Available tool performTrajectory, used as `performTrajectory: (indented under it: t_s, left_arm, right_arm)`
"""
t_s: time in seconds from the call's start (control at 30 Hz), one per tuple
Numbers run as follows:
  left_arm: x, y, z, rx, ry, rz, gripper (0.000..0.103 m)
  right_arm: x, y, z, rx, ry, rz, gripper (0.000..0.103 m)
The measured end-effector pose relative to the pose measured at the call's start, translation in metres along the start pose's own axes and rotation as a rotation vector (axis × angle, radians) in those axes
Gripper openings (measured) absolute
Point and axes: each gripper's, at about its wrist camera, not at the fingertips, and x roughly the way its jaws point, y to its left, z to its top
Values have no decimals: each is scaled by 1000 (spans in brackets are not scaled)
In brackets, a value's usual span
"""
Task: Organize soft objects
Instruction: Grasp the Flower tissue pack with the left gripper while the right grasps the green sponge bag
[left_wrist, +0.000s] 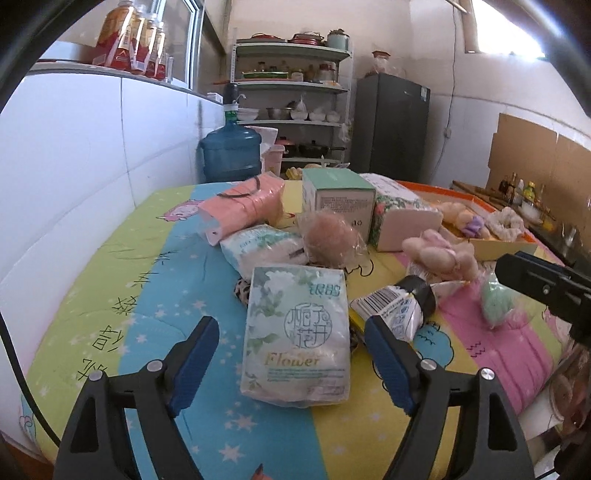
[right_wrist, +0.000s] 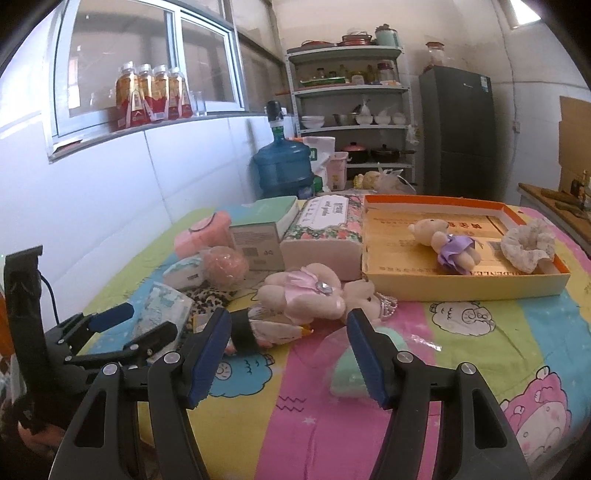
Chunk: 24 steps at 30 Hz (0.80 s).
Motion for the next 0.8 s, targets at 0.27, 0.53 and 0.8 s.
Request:
performTrajectory:
  t_s: [0.27, 0.53, 0.8]
  left_arm:
    - [16, 13, -6, -90, 100, -17, 72]
    - [6, 20, -9, -112, 44, -35, 52]
    - [-14, 23, -6, -124, -13, -35, 52]
  right_arm:
    - [7, -6, -7, 14, 29, -9, 67]
    - [9, -24, -18, 45, 45, -140, 79]
    - [18, -38, -25, 74, 74, -172, 79]
